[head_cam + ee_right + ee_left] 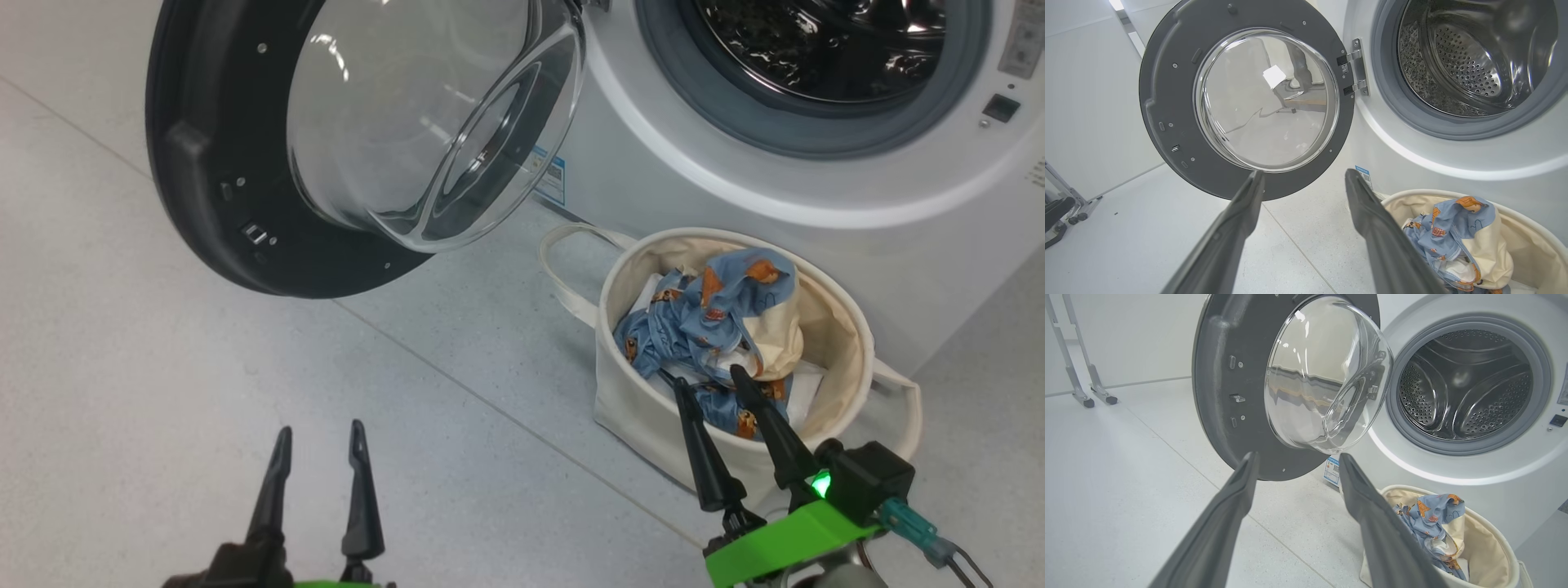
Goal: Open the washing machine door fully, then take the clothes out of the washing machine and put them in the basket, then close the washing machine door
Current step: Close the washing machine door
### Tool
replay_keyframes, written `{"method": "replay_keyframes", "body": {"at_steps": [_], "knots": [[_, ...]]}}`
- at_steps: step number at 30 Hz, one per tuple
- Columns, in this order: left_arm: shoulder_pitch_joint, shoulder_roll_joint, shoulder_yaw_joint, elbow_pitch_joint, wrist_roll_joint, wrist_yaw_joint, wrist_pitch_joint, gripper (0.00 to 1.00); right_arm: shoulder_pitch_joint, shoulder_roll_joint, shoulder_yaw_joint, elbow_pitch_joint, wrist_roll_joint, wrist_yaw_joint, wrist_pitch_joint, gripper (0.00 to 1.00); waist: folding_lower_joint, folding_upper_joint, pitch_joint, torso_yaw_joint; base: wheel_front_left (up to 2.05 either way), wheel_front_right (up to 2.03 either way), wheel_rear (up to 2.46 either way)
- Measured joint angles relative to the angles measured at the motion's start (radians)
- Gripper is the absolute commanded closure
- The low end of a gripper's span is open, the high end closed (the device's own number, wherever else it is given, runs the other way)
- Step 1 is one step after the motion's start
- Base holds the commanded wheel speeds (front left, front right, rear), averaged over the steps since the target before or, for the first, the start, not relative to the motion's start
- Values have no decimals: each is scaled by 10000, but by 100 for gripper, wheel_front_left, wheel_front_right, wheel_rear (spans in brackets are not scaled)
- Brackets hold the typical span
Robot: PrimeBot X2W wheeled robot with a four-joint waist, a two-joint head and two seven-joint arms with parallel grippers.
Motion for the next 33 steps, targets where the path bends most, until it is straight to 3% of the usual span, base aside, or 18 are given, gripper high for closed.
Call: {"method": "replay_keyframes", "body": {"at_steps": [5,14,15,21,25,30,33], "knots": [[-44,4,656,-232,111,-280,0,0,-37,0,-29,17,-4,0,0,0,0,0,111,-130,0,0,0],[-761,362,2980,-562,-723,-1369,0,0,-70,0,-58,111,-33,0,0,0,0,0,159,-408,0,0,0],[-857,449,3260,-614,-955,-1615,0,98,-71,0,-75,113,-36,0,0,0,0,0,164,-432,0,0,0],[-1643,1241,4943,-938,-2493,-3139,0,100,-168,0,-82,157,-136,0,0,0,0,0,258,-617,0,0,0],[-1972,1789,5551,-550,-3770,-3526,303,100,-223,0,-105,165,-267,0,0,0,0,0,340,-694,0,0,0],[-3286,2704,6755,640,-6776,-3664,2268,100,-255,0,-13,163,-405,0,0,0,0,0,581,-790,0,0,0],[-4293,3336,6890,961,-8449,-3779,3590,100,-299,-4,10,163,-470,0,0,0,0,0,695,-925,0,0,0]]}}
